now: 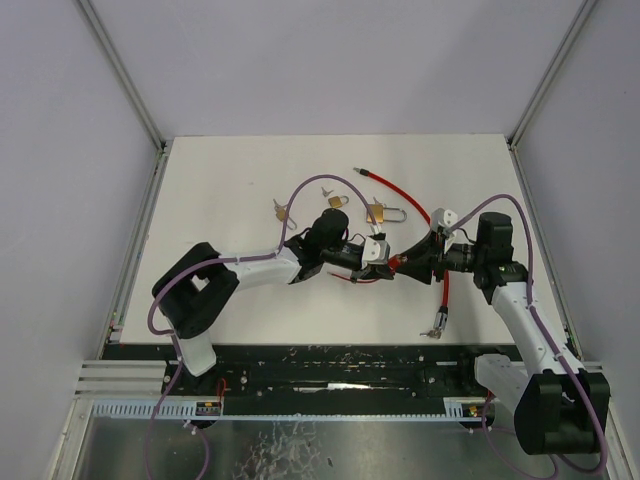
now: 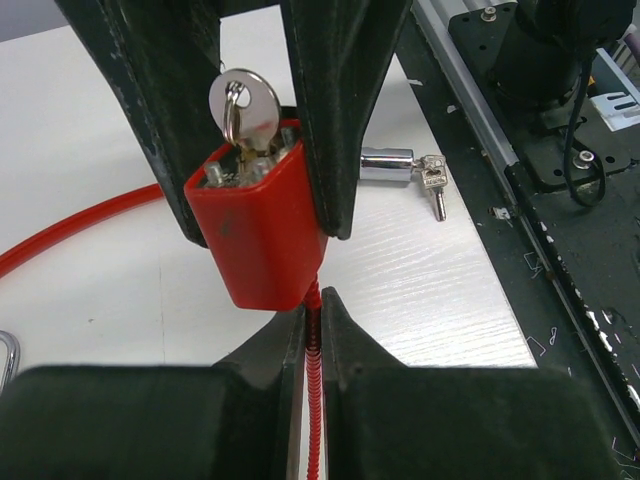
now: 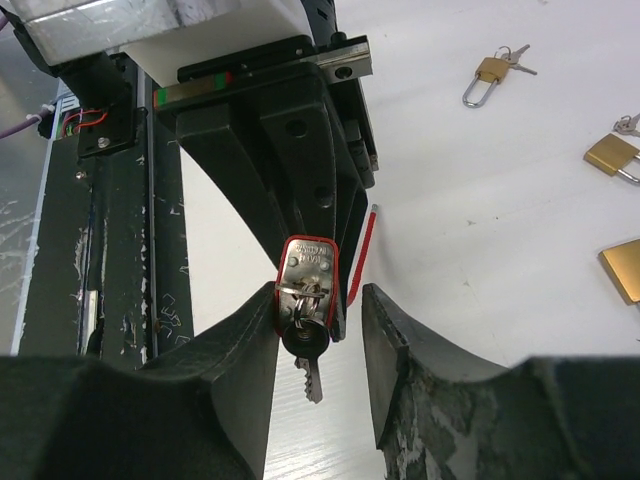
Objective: Lock with the key
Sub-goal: Lock the lock.
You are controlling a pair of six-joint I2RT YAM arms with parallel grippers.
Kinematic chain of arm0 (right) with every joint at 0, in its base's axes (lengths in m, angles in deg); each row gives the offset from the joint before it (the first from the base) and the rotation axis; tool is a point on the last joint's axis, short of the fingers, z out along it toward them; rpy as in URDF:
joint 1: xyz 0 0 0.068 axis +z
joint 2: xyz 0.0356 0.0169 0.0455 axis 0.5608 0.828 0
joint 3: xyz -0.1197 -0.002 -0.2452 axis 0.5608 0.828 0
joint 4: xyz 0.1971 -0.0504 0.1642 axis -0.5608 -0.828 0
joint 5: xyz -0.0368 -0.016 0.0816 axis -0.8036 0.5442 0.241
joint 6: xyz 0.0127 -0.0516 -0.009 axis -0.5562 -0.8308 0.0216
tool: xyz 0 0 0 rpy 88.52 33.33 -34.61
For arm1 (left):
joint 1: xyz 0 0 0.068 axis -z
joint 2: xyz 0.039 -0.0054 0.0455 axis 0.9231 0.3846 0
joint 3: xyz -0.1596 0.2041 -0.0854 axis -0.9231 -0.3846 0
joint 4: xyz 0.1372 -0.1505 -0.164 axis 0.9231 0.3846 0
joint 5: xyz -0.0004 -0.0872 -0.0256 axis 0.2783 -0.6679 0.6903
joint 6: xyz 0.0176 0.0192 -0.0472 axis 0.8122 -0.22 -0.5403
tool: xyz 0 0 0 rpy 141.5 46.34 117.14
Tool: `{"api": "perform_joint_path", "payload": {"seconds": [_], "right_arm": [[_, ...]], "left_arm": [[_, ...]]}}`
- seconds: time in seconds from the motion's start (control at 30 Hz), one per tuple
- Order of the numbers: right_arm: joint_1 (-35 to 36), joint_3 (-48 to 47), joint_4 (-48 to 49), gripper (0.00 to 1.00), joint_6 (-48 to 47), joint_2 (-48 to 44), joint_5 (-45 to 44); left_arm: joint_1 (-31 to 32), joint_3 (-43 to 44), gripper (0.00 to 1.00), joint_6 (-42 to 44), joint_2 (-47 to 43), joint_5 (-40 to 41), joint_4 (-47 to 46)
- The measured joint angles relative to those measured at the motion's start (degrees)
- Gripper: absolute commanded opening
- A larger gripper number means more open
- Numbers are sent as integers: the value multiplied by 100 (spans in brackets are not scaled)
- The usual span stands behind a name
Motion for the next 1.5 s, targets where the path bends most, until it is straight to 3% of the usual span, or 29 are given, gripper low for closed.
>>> {"api": "perform_joint_path", "payload": {"seconds": [0.97,1.07,1.17,1.33,1.5], "right_arm": [[214,343,1200,49,1078,-317,-192],[214,343,1220,46,1115,-330,-201],[214,343,1233,36,1132,-334,-203],[216,343,1257,2,1189,-337,-203],[216,343,1246,0,1150,-337,-278]], "left_arm": [[0,214,0,2,50,-155,50],[0,225,0,2,74,-151,107],[0,227,0,4,76,-151,140],[0,271,2,2,96,-116,199],[2,278,34,-28,98,-66,192]]}}
